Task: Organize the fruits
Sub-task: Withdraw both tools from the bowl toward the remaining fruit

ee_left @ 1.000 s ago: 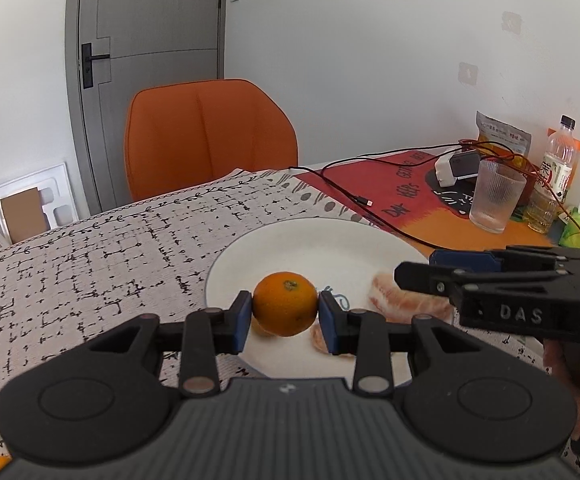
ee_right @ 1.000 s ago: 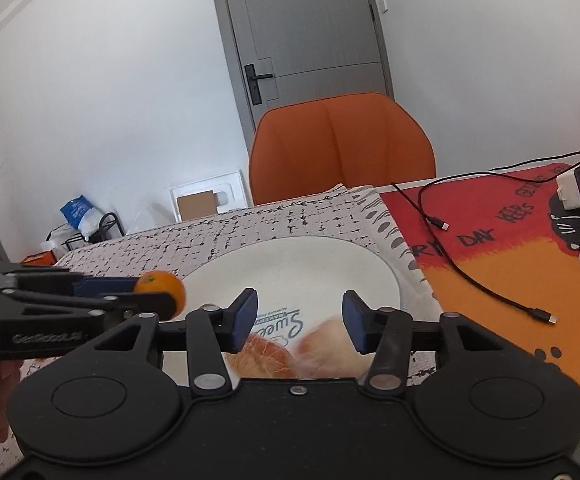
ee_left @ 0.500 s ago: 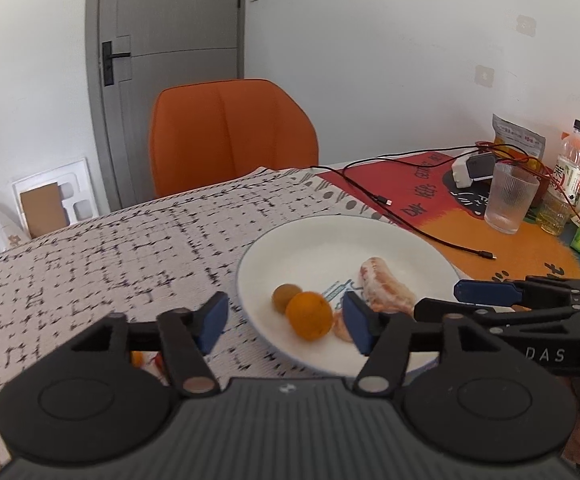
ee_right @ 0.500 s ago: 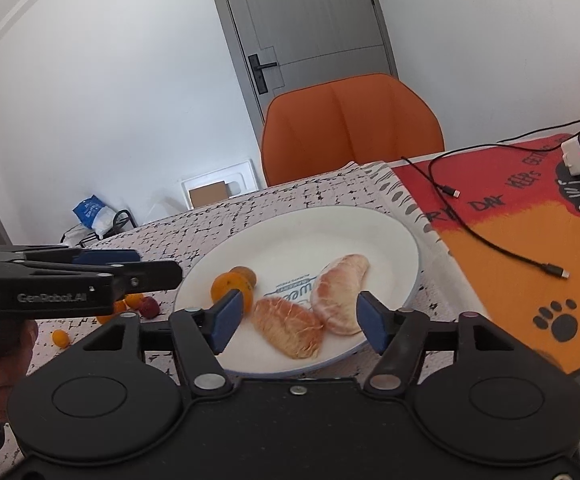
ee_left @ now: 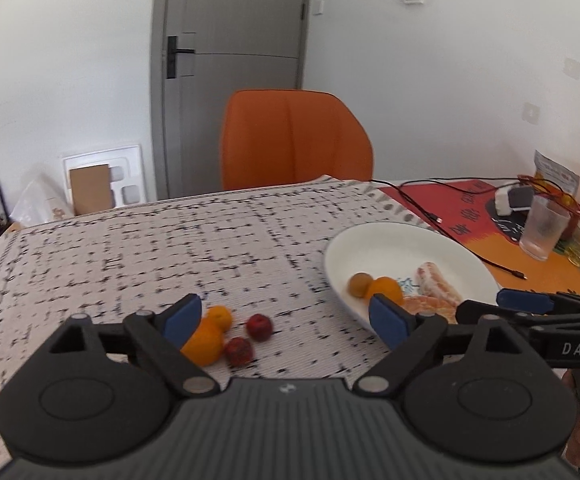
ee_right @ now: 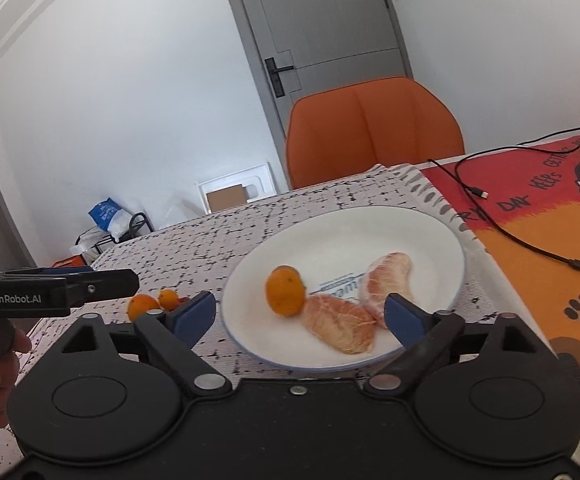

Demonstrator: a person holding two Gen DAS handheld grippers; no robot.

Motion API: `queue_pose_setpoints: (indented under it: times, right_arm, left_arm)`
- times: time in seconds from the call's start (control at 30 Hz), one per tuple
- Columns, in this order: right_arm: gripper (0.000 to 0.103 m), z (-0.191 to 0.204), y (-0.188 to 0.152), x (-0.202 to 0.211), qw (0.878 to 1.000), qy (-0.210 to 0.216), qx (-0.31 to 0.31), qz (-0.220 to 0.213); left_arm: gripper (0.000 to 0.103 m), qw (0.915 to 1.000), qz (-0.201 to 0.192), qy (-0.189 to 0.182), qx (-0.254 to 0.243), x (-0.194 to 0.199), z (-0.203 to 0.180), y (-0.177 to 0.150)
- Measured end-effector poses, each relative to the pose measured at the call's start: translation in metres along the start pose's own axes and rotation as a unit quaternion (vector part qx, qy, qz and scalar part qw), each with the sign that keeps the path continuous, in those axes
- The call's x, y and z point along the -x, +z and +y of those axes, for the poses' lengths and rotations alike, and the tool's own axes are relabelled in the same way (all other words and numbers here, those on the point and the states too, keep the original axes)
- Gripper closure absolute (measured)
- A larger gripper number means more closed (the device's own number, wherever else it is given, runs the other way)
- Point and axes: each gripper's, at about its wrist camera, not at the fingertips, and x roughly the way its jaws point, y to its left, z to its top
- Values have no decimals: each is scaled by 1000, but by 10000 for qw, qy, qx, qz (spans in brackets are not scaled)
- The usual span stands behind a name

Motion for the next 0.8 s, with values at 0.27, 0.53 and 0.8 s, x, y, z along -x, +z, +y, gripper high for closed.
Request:
queue_pose_setpoints:
  times: [0.27, 0.53, 0.8]
  right_arm:
    - [1, 23, 0, 1, 9997, 151, 171, 13]
    - [0, 42, 2, -1, 9992, 273, 281, 78]
    - [0, 62, -1, -9, 9977, 464, 433, 217]
  left_arm:
    - [11, 9993, -39, 242, 273, 20, 28, -7]
    - [11, 9976, -162, 478, 465, 42, 51, -12]
    - [11, 9952, -144, 634, 734, 52, 80, -21]
